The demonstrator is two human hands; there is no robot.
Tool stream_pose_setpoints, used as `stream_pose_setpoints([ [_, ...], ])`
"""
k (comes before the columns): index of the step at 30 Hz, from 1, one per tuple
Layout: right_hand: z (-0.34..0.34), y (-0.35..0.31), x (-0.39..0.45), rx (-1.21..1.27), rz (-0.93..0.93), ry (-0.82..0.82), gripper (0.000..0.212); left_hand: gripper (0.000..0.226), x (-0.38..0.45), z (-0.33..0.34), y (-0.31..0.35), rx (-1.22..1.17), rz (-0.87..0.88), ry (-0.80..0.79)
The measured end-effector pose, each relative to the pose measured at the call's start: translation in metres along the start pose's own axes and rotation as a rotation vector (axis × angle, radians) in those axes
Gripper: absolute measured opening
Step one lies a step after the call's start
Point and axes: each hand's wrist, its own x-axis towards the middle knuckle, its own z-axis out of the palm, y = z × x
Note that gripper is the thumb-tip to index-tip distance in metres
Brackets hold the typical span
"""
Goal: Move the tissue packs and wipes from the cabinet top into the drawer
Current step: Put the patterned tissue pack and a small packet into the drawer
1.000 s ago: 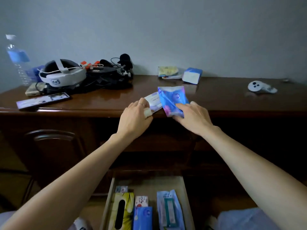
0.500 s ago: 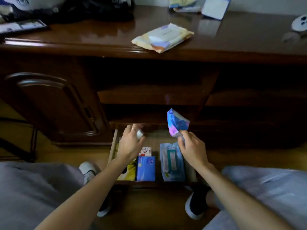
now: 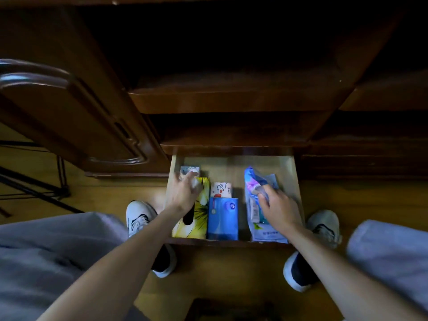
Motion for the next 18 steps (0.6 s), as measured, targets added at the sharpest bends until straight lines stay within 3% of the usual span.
stream_pose_setpoints([
  [4, 0.004, -0.008, 0.003, 0.033, 0.023, -0.036, 0.011, 0.046, 0.048, -0.001, 0.013, 0.307, 0.074, 0.148],
  [10, 0.002, -0.010, 0.003, 0.103, 0.108, -0.069, 0.011, 0.057, 0.078, 0.017, 0.016, 0.635, -0.010, 0.059],
  [15, 0.007, -0.010, 0.006, 0.109, 0.101, -0.072, 0.015, 0.046, 0.089, 0.014, 0.008, 0.728, -0.014, 0.012],
  [18, 0.008, -0.009, 0.006, 0.091, 0.074, -0.088, 0.019, 0.035, 0.093, 0.011, 0.013, 0.635, -0.066, 0.002],
])
